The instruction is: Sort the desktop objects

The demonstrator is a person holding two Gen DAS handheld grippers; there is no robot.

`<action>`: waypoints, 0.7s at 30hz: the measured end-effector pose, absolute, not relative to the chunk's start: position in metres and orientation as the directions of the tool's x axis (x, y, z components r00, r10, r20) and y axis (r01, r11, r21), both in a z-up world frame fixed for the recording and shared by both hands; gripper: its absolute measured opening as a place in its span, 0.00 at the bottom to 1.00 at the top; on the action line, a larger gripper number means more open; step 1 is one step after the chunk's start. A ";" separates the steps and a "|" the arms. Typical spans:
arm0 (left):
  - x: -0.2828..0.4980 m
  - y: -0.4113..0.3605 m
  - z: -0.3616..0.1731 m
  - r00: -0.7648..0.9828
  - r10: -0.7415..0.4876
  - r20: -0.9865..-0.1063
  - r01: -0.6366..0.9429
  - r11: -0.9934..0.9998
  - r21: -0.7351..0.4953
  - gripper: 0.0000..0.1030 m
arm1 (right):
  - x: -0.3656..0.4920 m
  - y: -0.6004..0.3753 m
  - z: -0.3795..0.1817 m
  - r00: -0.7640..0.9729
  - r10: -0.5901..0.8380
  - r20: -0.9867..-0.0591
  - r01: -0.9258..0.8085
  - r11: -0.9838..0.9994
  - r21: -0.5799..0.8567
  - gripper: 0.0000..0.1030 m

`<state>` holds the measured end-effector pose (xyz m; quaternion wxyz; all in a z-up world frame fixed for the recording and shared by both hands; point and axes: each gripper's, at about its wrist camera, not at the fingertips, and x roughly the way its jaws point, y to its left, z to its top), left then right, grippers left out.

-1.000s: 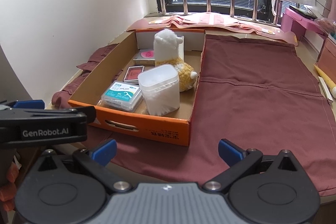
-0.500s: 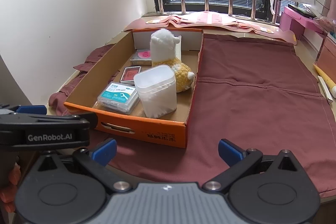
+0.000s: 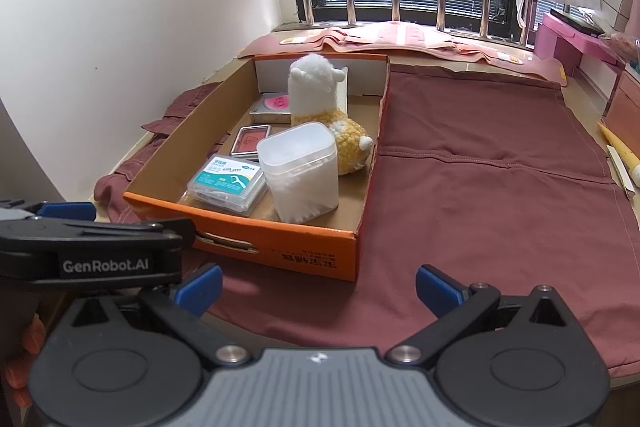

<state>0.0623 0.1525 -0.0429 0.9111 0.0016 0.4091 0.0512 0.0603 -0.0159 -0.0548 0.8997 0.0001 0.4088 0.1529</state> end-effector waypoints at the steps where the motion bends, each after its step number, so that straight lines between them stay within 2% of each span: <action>1: 0.062 0.152 -0.043 0.661 0.094 -0.745 -0.092 0.995 0.044 1.00 | 0.060 -0.016 -0.055 0.619 0.276 -0.735 -0.275 0.953 0.126 1.00; 21: 0.059 0.152 -0.041 0.670 0.087 -0.737 -0.092 0.995 0.034 1.00 | 0.057 -0.016 -0.053 0.628 0.274 -0.728 -0.273 0.954 0.124 1.00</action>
